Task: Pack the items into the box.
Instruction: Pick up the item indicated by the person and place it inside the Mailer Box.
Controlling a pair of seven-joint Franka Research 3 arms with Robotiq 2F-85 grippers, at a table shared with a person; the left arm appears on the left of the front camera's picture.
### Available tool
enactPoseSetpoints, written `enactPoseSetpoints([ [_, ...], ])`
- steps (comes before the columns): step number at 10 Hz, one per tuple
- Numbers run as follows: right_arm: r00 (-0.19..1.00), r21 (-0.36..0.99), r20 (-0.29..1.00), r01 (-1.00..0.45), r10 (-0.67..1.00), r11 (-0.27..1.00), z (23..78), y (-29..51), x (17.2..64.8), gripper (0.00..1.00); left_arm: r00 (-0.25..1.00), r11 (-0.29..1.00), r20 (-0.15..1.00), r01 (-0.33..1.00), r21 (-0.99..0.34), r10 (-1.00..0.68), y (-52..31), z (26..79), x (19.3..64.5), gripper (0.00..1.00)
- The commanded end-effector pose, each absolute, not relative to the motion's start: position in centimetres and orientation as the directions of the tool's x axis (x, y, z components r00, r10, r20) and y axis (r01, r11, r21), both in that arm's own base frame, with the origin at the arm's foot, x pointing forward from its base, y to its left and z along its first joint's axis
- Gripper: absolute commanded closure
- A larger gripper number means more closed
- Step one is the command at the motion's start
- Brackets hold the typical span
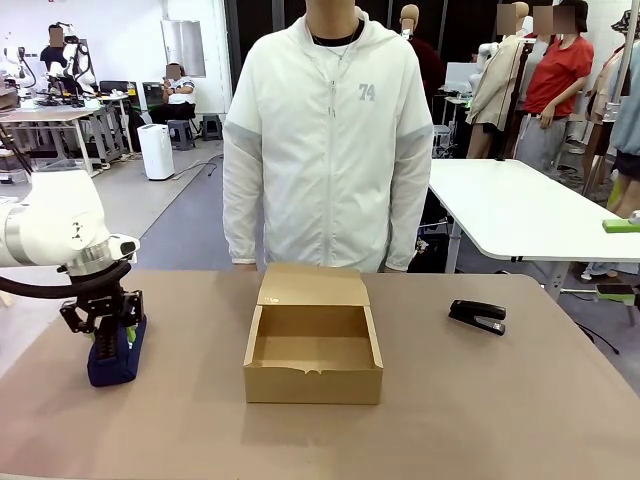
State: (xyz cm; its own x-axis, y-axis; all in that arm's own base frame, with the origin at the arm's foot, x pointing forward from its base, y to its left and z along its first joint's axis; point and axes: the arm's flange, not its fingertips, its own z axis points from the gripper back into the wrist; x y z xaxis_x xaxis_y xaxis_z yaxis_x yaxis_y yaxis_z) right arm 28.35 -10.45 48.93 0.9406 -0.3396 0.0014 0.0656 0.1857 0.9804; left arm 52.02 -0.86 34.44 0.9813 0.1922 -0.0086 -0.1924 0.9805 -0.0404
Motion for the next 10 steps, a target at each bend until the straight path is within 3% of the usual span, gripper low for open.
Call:
enactPoseSetpoints([
  [1, 0.943, 0.979, 0.000, 0.068, -0.333, 0.191, 49.1, -10.6, 28.1, 0.00, 0.982, 0.982, 0.006, -0.186, -0.030, 0.186, -0.9, 34.6, 51.7, 1.00],
  [10, 0.943, 0.979, 0.000, 0.068, -0.333, 0.191, 49.1, -10.6, 28.1, 0.00, 0.980, 0.981, 0.034, -0.194, 0.005, 0.194, -0.7, 36.7, 50.4, 1.00],
])
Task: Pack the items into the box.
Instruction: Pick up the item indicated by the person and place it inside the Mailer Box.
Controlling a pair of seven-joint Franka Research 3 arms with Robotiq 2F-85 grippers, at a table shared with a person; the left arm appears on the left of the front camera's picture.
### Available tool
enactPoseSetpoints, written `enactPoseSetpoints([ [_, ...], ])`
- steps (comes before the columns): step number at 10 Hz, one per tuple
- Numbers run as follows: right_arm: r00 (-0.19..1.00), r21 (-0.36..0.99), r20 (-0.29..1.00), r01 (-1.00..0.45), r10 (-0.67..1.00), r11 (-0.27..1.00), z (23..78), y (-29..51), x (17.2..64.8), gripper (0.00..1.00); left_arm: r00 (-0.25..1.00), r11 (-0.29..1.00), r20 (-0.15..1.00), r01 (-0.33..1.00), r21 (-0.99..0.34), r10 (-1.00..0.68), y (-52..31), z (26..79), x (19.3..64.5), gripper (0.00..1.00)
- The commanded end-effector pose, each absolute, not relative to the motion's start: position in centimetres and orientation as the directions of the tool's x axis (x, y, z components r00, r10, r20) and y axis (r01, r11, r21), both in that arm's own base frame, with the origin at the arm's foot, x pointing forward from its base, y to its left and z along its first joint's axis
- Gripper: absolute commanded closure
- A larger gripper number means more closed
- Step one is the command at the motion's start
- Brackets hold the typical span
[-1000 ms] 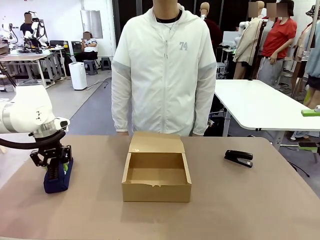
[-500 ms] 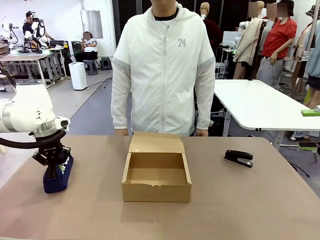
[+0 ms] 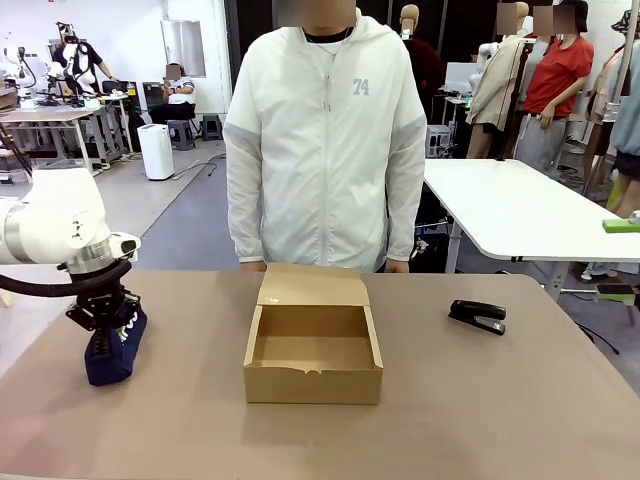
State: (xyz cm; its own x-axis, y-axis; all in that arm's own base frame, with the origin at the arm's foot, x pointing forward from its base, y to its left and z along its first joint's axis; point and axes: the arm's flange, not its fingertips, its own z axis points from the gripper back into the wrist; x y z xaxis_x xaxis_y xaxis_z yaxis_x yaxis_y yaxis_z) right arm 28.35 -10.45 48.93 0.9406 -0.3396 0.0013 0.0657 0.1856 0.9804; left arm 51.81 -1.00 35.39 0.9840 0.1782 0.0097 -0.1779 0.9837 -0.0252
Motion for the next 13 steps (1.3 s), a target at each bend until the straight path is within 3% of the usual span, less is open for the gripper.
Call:
enactPoseSetpoints([
  [1, 0.943, 0.979, 0.000, 0.068, -0.333, 0.191, 49.1, -10.6, 28.1, 0.00, 0.976, 0.979, 0.071, -0.206, 0.007, 0.205, -0.6, 39.7, 48.8, 1.00],
  [2, 0.943, 0.979, 0.000, 0.068, -0.333, 0.191, 49.1, -10.6, 28.1, 0.00, 0.980, 0.979, 0.030, -0.200, 0.044, 0.199, -0.9, 43.5, 46.4, 1.00],
  [5, 0.943, 0.979, 0.000, 0.068, -0.333, 0.191, 49.1, -10.6, 28.1, 0.00, 0.979, 0.981, 0.077, -0.191, 0.030, 0.189, -1.7, 52.5, 39.2, 1.00],
  [6, 0.943, 0.979, 0.000, 0.068, -0.333, 0.191, 49.1, -10.6, 28.1, 0.00, 0.963, 0.969, 0.113, -0.247, 0.025, 0.243, -1.5, 53.1, 38.2, 1.00],
  [12, 0.943, 0.979, 0.000, 0.068, -0.333, 0.191, 49.1, -10.6, 28.1, 0.00, 0.976, 0.978, 0.075, -0.207, 0.029, 0.204, -1.3, 53.7, 37.9, 1.00],
  [13, 0.943, 0.979, 0.000, 0.068, -0.333, 0.191, 49.1, -10.6, 28.1, 0.00, 0.992, 0.997, 0.111, 0.064, 0.032, -0.067, -4.4, 53.7, 39.6, 1.00],
])
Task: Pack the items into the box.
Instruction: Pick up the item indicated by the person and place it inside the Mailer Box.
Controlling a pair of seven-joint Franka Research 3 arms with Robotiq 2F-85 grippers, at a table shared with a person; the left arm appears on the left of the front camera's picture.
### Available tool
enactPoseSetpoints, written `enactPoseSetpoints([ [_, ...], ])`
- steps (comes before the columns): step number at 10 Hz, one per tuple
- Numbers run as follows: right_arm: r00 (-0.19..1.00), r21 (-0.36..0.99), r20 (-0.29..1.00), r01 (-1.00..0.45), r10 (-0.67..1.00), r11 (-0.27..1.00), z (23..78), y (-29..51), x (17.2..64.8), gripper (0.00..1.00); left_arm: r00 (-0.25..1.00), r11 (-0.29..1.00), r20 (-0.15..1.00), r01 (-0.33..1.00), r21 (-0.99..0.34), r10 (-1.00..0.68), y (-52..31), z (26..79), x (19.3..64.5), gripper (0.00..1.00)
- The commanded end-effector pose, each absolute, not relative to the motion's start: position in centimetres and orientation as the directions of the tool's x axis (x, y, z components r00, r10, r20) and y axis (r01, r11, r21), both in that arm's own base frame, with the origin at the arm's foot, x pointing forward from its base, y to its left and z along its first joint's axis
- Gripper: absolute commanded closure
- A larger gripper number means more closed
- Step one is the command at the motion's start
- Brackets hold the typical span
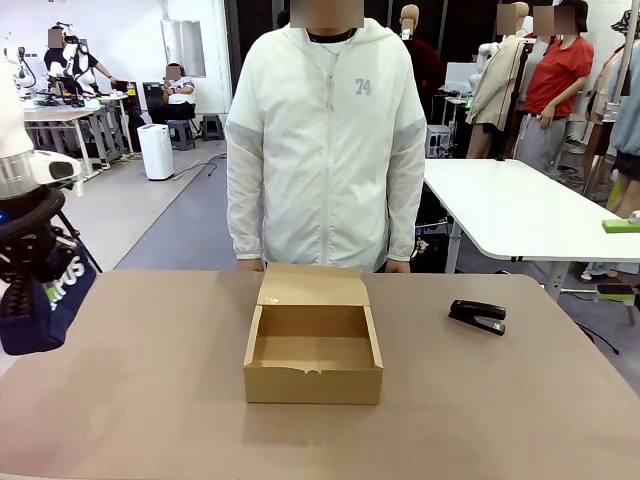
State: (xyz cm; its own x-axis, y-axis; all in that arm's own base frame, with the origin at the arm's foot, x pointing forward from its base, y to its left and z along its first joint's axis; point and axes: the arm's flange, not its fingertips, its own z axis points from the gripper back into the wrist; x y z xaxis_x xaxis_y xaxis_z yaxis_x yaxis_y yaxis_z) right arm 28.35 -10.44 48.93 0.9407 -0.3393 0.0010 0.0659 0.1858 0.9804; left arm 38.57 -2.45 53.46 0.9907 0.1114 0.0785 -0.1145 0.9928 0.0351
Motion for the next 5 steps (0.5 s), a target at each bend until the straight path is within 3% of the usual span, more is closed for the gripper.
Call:
enactPoseSetpoints([
  [1, 0.943, 0.979, 0.000, 0.068, -0.333, 0.191, 49.1, -10.6, 28.1, 0.00, 0.939, 0.948, 0.131, 0.315, 0.037, -0.317, -7.8, 53.8, 41.0, 1.00],
  [2, 0.943, 0.979, 0.000, 0.068, -0.333, 0.191, 49.1, -10.6, 28.1, 0.00, 0.806, 0.815, 0.140, 0.580, 0.009, -0.575, -11.9, 53.7, 41.7, 1.00],
  [3, 0.943, 0.979, 0.000, 0.068, -0.333, 0.191, 49.1, -10.6, 28.1, 0.00, 0.640, 0.644, 0.123, 0.765, -0.011, -0.758, -16.7, 53.2, 41.9, 1.00],
  [5, 0.943, 0.979, 0.000, 0.068, -0.333, 0.191, 49.1, -10.6, 28.1, 0.00, 0.397, 0.400, 0.101, 0.917, 0.004, -0.912, -24.4, 51.5, 41.4, 1.00],
])
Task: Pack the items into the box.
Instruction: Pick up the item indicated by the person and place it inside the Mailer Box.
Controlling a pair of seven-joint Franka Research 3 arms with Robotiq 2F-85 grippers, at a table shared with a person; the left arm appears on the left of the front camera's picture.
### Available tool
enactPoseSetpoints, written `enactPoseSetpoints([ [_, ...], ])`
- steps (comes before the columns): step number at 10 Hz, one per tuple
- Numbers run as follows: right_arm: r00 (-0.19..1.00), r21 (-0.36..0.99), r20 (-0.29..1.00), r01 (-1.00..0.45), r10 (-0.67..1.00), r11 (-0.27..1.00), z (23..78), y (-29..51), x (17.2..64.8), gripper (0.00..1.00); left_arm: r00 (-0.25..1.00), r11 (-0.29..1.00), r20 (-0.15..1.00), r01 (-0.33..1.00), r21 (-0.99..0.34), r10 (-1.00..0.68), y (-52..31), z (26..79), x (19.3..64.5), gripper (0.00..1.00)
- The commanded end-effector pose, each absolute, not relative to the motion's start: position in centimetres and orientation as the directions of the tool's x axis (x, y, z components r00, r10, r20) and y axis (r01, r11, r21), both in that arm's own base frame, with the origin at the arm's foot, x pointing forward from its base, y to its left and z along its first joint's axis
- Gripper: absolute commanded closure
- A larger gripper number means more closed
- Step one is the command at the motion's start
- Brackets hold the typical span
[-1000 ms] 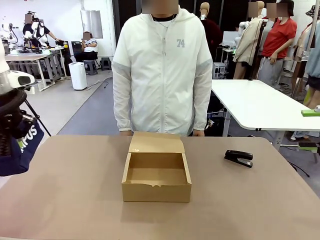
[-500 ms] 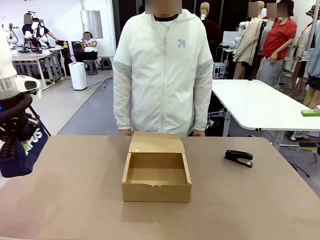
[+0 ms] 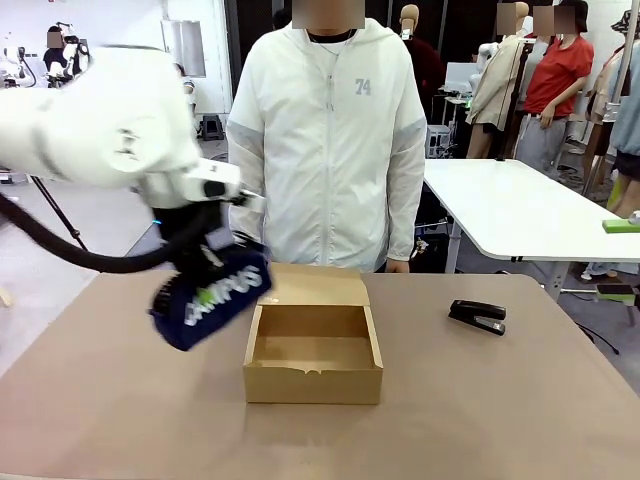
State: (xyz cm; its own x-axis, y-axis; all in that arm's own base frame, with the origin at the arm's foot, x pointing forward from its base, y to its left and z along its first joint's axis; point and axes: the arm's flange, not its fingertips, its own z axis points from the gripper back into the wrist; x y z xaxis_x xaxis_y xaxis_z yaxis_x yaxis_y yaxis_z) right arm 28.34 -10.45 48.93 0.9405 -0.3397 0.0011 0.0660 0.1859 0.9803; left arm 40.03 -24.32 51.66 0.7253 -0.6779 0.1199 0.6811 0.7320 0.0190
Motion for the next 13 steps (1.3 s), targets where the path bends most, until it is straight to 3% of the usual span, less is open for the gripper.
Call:
enactPoseSetpoints([
  [1, 0.943, 0.979, 0.000, 0.068, -0.333, 0.191, 49.1, -10.6, 28.1, 0.00, 0.234, 0.241, 0.117, 0.970, 0.045, -0.965, -28.0, 50.9, 40.7, 1.00],
  [3, 0.943, 0.979, 0.000, 0.068, -0.333, 0.191, 49.1, -10.6, 28.1, 0.00, 0.017, 0.033, 0.105, 0.988, 0.150, -0.994, -33.5, 50.0, 39.7, 1.00],
  [4, 0.943, 0.979, 0.000, 0.068, -0.333, 0.191, 49.1, -10.6, 28.1, 0.00, -0.010, 0.016, 0.138, 0.982, 0.186, -0.990, -34.8, 49.6, 39.8, 1.00],
  [5, 0.943, 0.979, 0.000, 0.068, -0.333, 0.191, 49.1, -10.6, 28.1, 0.00, 0.293, 0.300, 0.091, 0.952, 0.066, -0.952, -33.9, 49.4, 38.4, 1.00],
  [7, 0.943, 0.979, 0.000, 0.068, -0.333, 0.191, 49.1, -10.6, 28.1, 0.00, 0.293, 0.300, 0.091, 0.952, 0.066, -0.952, -33.9, 49.4, 38.4, 1.00],
  [9, 0.943, 0.979, 0.000, 0.068, -0.333, 0.191, 49.1, -10.6, 28.1, 0.00, 0.138, 0.153, 0.101, 0.977, 0.151, -0.985, -36.3, 48.6, 39.4, 1.00],
  [11, 0.943, 0.979, 0.000, 0.068, -0.333, 0.191, 49.1, -10.6, 28.1, 0.00, 0.050, 0.056, 0.043, 0.988, 0.147, -0.998, -38.8, 47.0, 43.6, 1.00],
  [13, 0.943, 0.979, 0.000, 0.068, -0.333, 0.191, 49.1, -10.6, 28.1, 0.00, 0.061, 0.066, 0.042, 0.988, 0.141, -0.997, -38.4, 45.8, 46.3, 1.00],
])
